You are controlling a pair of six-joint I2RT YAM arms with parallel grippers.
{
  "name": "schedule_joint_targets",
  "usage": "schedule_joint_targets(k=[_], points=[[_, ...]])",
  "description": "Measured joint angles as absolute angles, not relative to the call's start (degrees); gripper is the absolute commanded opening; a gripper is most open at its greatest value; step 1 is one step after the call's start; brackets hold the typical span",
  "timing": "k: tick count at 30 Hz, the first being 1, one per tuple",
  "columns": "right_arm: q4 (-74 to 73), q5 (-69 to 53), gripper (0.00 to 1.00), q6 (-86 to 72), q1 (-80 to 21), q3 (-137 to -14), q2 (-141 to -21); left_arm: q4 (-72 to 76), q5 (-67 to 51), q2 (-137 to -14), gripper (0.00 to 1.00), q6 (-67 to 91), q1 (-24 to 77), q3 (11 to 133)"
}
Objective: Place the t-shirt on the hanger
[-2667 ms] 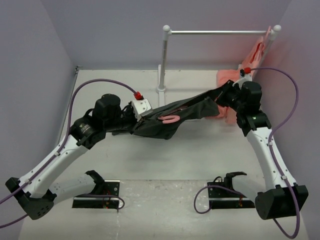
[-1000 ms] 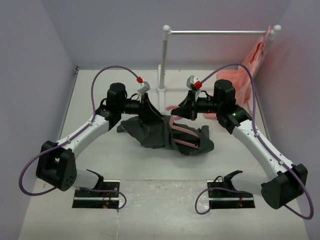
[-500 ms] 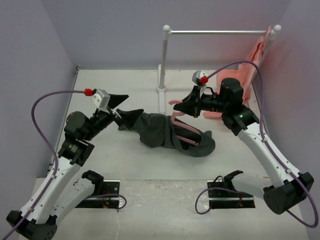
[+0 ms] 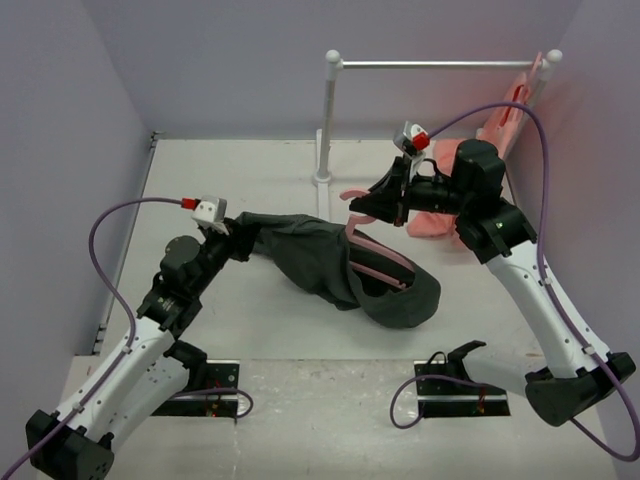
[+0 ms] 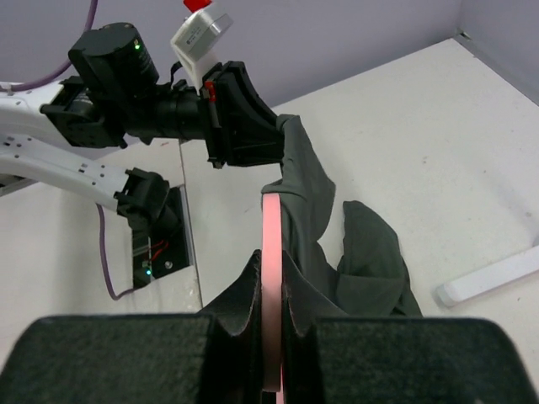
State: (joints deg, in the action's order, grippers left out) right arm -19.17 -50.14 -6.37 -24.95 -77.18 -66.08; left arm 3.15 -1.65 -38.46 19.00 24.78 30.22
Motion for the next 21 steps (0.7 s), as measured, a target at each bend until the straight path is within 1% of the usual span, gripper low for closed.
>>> schedule_joint_targets(k=[2,3,4,6,7,10,11,13,16,17,19,20,21], points=[[-20.5,-49.7,0.0,-6.1,-24.9,-77.2,-66.1,3.8,-0.8,-40.2,0.01,20.1,24.8,30.9],[-21.0,-49.1,0.0,-6.0,-24.8,-77.2,-66.2,3.8,-0.2,-40.2,0.09,20.4,24.8,31.2],[-21.2,-48.4,0.0,-5.9,-24.5,-77.2,-66.2,3.7,0.6,-39.9,0.31,20.5,24.8,31.5],[-21.3,-47.2,0.0,-6.0,-23.6,-77.2,-66.2,3.3,2.1,-39.0,0.36,20.3,24.8,31.8],[-21.3,-46.8,0.0,-6.1,-23.0,-77.2,-66.3,2.9,3.2,-38.6,0.34,20.3,24.9,32.0],[-21.5,-46.0,0.0,-6.7,-21.5,-77.2,-67.2,1.7,7.2,-38.0,0.18,20.3,24.9,32.6],[-21.6,-46.0,0.0,-6.9,-21.0,-77.2,-67.5,1.5,8.3,-38.0,0.15,20.3,24.8,32.6],[-21.5,-46.0,0.0,-7.1,-20.3,-77.2,-68.2,1.0,10.3,-38.3,0.14,20.3,24.8,32.6],[-21.5,-46.4,0.0,-7.5,-20.1,-76.8,-68.6,1.1,11.8,-39.4,0.01,20.4,24.8,32.6],[-21.5,-46.7,0.0,-7.5,-20.1,-76.7,-68.6,1.2,12.0,-40.0,0.0,20.5,24.8,32.6],[-21.5,-47.5,0.0,-7.6,-20.1,-76.7,-68.6,1.5,11.9,-40.9,0.08,20.6,24.8,32.6],[-21.5,-47.8,0.0,-7.6,-20.1,-76.7,-68.6,1.8,11.8,-41.5,0.33,20.6,24.8,32.6],[-21.5,-48.0,0.0,-7.5,-20.1,-76.7,-68.6,2.2,11.5,-42.0,0.5,20.6,24.8,32.6]])
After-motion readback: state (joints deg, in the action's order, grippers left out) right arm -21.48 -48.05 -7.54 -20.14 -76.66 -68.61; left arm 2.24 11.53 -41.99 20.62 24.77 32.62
